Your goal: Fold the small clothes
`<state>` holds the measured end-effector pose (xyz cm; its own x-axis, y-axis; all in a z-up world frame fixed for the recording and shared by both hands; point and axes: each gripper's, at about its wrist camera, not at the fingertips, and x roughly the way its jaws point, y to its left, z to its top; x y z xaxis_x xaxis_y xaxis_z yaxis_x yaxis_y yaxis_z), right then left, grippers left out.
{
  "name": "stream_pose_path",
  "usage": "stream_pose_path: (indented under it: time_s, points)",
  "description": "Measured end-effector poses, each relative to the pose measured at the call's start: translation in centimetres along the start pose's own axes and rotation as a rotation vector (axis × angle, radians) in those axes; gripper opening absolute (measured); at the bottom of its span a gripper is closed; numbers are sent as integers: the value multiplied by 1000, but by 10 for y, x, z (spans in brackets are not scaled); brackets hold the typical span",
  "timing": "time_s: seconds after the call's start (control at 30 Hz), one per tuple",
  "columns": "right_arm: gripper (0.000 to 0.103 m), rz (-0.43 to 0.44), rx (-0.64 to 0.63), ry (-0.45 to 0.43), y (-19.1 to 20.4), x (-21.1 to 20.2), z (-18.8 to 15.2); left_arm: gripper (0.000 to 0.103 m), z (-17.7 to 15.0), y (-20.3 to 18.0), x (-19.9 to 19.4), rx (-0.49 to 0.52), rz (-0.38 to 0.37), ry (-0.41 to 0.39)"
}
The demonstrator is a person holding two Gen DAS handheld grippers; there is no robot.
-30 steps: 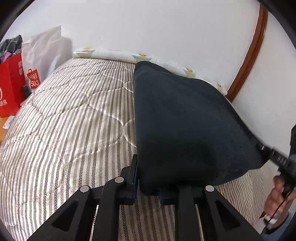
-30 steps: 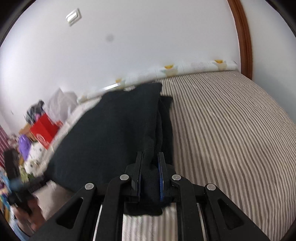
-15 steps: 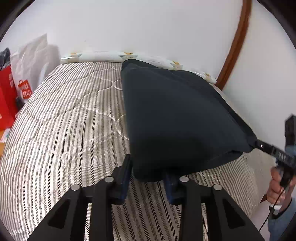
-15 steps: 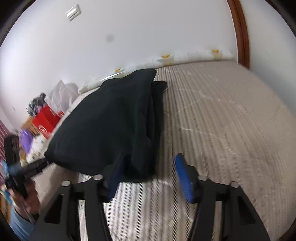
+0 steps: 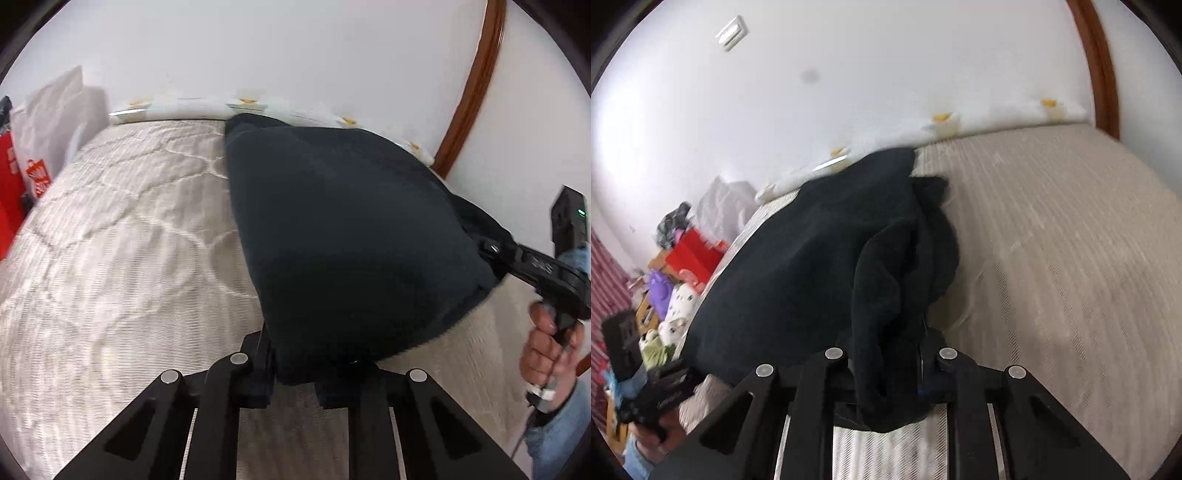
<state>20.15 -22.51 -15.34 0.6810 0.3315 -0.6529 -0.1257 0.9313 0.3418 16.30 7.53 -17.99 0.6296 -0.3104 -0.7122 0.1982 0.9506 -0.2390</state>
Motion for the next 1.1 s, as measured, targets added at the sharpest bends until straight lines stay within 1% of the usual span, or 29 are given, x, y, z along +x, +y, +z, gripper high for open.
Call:
stream_pose_path:
  time_s: [0.03, 0.1, 0.13, 0.17, 0.27, 0.33, 0.4, 0.43, 0.47, 0.53, 0.6, 0.67, 0.73, 0.77, 0.8, 0.83, 0.87, 0.97, 1.03, 1.1]
  points:
    - [18, 0, 30, 1, -9, 3, 6, 16, 1, -7, 3, 10, -5, 6]
    - [19, 11, 75, 27, -23, 10, 11, 16, 2, -20, 8, 41, 30, 4]
    - [21, 18, 80, 48, -26, 11, 9, 16, 2, -25, 8, 55, 59, 3]
    - [22, 16, 75, 51, -27, 8, 6, 16, 1, -26, 7, 57, 68, 3]
    - [23, -54, -8, 33, -21, -7, -10, 16, -5, -18, 2, 35, 36, 23]
    - [24, -81, -45, 36, -19, -19, -17, 15, -10, -15, -4, 32, 16, 32]
    - [24, -115, -73, 27, -16, -33, -17, 15, -16, -14, -13, 42, 3, 37]
    - [25, -143, -92, 5, -11, -44, -15, 15, -18, -14, -19, 51, 3, 37]
    - [26, -154, -114, -23, -7, -53, -13, 15, -21, -15, -28, 59, 0, 29]
    - [26, -157, -162, -81, 6, -67, -7, 20, -23, -18, -44, 70, -13, -8]
    - [26, -155, -188, -106, 15, -68, -3, 33, -20, -23, -57, 77, -18, -45]
    - [26, -149, -216, -112, 24, -59, -3, 36, -10, -30, -65, 84, -7, -91]
    - [26, -160, -258, -94, 29, -43, -9, 36, 3, -37, -61, 91, -8, -102]
    - [25, -191, -267, -75, 29, -34, -14, 36, 11, -38, -57, 92, -4, -103]
    - [23, -222, -266, -53, 24, -26, -18, 36, 17, -39, -51, 97, 1, -98]
    - [17, -259, -261, -22, 17, -17, -24, 36, 22, -42, -43, 110, 8, -82]
    - [17, -284, -256, -4, 12, -13, -27, 36, 23, -43, -36, 122, 20, -70]
    - [17, -265, -246, 4, 3, -24, -32, 39, 13, -44, -11, 169, 98, -8]
    - [17, -264, -251, 3, 3, -33, -29, 42, -1, -43, -5, 215, 136, 0]
    - [22, -257, -251, -7, 5, -39, -20, 44, -8, -41, -6, 238, 154, 3]
